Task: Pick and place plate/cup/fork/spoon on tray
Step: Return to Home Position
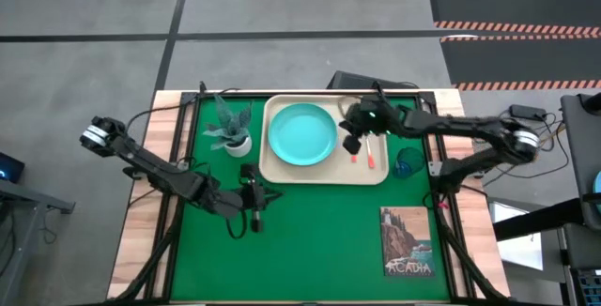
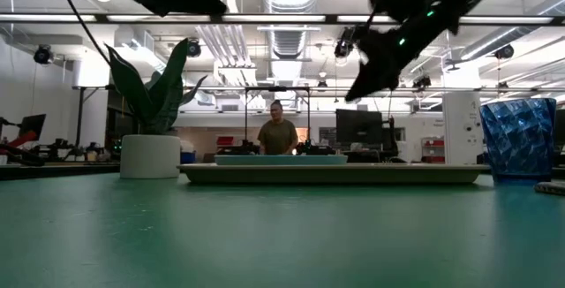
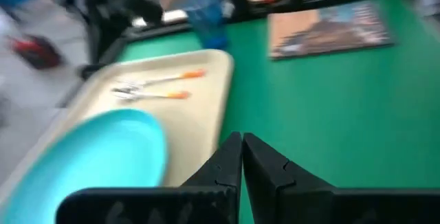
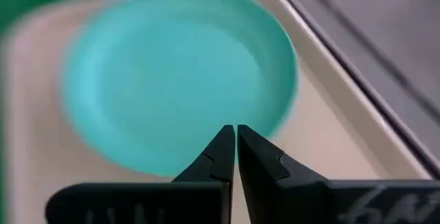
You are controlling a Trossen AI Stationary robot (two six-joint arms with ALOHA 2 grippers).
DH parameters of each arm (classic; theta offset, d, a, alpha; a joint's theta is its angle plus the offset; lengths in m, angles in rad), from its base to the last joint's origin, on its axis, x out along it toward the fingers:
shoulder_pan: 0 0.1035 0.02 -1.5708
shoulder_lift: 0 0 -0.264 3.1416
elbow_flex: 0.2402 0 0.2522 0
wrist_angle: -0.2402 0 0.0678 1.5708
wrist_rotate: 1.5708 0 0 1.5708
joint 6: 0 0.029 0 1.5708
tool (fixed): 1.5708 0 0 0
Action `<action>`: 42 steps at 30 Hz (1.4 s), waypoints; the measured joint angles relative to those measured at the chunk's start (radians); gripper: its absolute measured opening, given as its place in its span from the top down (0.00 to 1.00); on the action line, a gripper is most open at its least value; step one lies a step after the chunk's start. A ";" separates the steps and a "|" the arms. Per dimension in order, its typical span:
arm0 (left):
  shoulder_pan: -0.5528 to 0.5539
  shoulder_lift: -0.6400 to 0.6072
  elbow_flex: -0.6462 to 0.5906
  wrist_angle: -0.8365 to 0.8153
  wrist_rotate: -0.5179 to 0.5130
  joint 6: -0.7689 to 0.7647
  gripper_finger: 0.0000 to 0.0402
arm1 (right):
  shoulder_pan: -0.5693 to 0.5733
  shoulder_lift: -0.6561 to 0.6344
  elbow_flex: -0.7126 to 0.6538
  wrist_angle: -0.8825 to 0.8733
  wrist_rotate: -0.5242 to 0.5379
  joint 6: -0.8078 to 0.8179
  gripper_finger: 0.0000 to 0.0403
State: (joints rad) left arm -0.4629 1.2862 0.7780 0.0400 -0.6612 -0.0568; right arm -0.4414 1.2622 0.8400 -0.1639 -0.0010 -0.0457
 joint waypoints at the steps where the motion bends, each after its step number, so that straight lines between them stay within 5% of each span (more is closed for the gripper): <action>1: 0.000 -0.019 0.000 -0.025 0.041 -0.021 1.00 | 0.022 -0.040 -0.029 0.034 0.000 -0.002 0.97; 8: -0.012 -0.133 -0.094 0.042 0.227 -0.038 1.00 | 0.132 -0.330 -0.251 0.223 0.001 -0.030 0.97; 29: 0.005 -0.615 -0.676 0.547 0.126 -0.032 1.00 | 0.167 -0.995 -0.677 0.348 -0.008 -0.104 0.97; 42: 0.005 -0.771 -0.769 0.544 0.078 -0.036 1.00 | 0.167 -1.180 -0.731 0.313 -0.035 -0.157 0.97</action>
State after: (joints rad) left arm -0.4576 0.5156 0.0086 0.5837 -0.5828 -0.0927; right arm -0.2749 0.0823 0.1089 0.1489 -0.0357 -0.2030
